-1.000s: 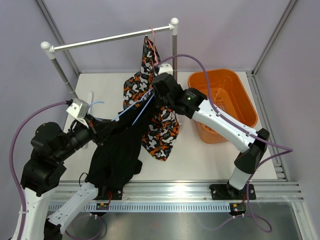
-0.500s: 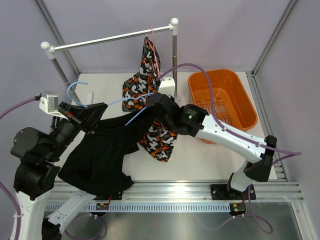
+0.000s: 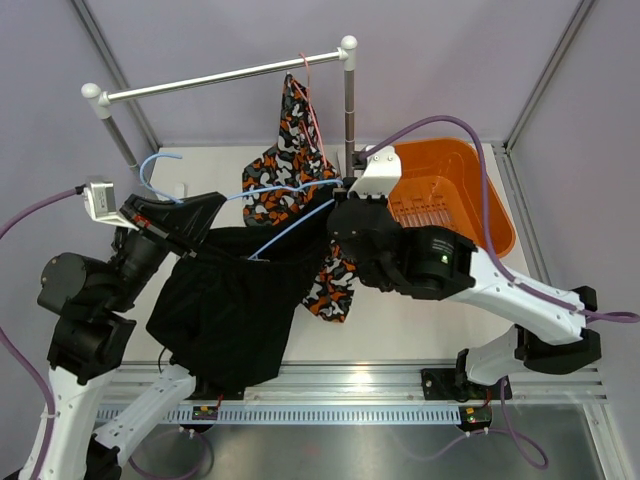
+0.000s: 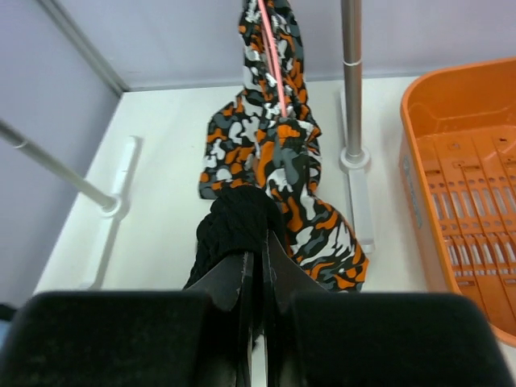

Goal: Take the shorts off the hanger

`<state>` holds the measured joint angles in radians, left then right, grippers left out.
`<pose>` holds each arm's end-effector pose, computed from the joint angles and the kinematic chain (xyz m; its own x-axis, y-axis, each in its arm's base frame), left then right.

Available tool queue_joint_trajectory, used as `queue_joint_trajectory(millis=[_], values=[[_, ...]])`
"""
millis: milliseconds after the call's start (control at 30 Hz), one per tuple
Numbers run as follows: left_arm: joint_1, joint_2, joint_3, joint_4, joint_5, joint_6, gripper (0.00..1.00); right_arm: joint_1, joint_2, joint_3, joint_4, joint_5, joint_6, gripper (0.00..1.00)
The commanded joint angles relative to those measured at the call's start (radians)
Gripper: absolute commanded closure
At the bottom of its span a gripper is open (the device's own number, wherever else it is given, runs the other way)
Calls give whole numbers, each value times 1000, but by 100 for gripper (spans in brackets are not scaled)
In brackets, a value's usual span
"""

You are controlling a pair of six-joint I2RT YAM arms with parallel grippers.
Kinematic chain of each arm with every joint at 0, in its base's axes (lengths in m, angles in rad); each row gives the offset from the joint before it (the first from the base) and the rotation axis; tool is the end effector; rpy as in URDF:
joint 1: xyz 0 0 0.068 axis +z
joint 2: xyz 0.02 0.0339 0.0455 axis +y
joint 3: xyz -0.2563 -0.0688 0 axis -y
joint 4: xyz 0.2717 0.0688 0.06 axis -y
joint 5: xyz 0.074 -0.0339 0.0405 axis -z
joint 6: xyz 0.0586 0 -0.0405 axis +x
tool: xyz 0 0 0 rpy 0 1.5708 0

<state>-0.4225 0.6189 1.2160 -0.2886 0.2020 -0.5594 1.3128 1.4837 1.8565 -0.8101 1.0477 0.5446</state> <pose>0.1114 -0.0630 0.5045 -0.0710 -0.5381 -0.8399 0.6352 0.6248 -0.4540 0.1314 0.2988 0.4799 -0.2389 0.1089 -0.9649 -0.1859 0.9702 0.1555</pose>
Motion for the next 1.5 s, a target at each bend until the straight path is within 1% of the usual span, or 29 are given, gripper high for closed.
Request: queue_joint_trajectory(millis=[0, 67, 200, 367, 600, 767, 867, 967, 1133, 1267, 1400, 1467], values=[[7, 98, -67, 65, -173, -13, 100, 152, 43, -31, 58, -230, -143, 99], [7, 81, -69, 59, -196, -10, 100, 137, 27, -40, 58, -238, -141, 99], [7, 71, -64, 52, -197, -7, 100, 118, 6, -57, 52, -235, -124, 99], [7, 41, -85, 48, -197, -4, 100, 69, -2, -98, 57, -282, -104, 99], [7, -28, -110, 5, -263, 26, 100, -49, -68, -175, 115, -373, -72, 98], [7, -48, -118, -26, -286, 39, 100, -110, -111, -207, 121, -371, -58, 100], [7, -73, -131, -27, -318, 42, 100, -153, -143, -240, 144, -397, -52, 100], [7, -87, -133, -29, -329, 49, 100, -202, -172, -279, 176, -449, -44, 100], [7, -91, -144, -47, -328, 55, 100, -287, -224, -355, 252, -609, -52, 100], [7, -105, -170, -50, -332, 53, 100, -328, -252, -368, 287, -655, -72, 100], [7, -130, -197, -60, -343, 50, 100, -403, -293, -404, 321, -764, -58, 100], [7, -137, -208, -58, -355, 49, 100, -418, -296, -405, 315, -776, -55, 100]])
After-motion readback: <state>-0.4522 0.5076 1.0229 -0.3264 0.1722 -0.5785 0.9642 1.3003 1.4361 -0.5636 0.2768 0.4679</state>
